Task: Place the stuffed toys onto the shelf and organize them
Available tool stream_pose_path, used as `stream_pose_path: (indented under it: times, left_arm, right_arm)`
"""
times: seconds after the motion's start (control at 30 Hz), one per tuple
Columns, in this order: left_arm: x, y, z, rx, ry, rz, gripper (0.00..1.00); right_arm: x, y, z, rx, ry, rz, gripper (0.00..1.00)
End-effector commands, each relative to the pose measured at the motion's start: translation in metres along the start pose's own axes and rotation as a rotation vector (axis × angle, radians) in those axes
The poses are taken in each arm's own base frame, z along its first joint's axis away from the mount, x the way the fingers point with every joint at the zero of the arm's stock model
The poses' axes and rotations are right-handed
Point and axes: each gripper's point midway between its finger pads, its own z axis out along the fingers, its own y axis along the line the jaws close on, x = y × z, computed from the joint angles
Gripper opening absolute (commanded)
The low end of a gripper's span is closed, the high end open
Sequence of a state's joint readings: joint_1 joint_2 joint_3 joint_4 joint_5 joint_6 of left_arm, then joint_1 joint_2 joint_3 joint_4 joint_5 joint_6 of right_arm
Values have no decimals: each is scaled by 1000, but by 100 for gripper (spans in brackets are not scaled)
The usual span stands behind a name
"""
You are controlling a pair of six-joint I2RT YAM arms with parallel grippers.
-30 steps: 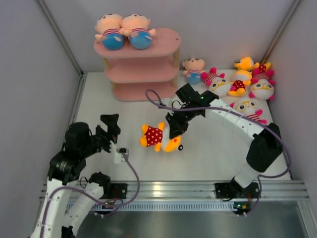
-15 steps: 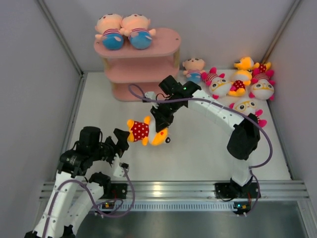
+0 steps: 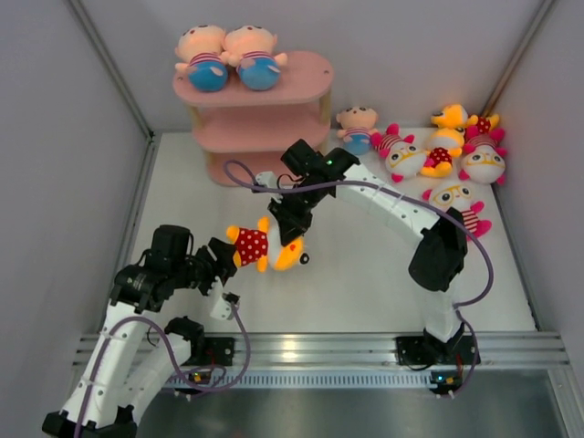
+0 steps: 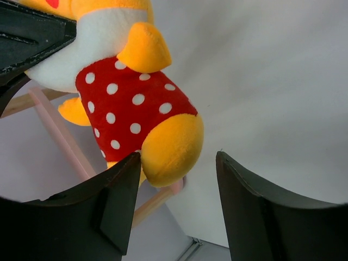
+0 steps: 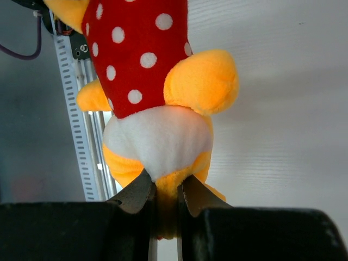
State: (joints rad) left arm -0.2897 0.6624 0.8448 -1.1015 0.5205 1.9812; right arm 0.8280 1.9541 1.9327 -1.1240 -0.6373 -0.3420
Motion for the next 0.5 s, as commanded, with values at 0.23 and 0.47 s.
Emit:
stream_pose_path:
  times: [0.23,0.47]
  left_arm:
    - [-5,26,-6,-3,-15,384,68]
    - [-26,22,-2,-62,-106,361,59]
  right_arm:
    - [-19,25,-2,-58,-38,-107,0]
    - [-34,23,-2,-57,-74,-117,0]
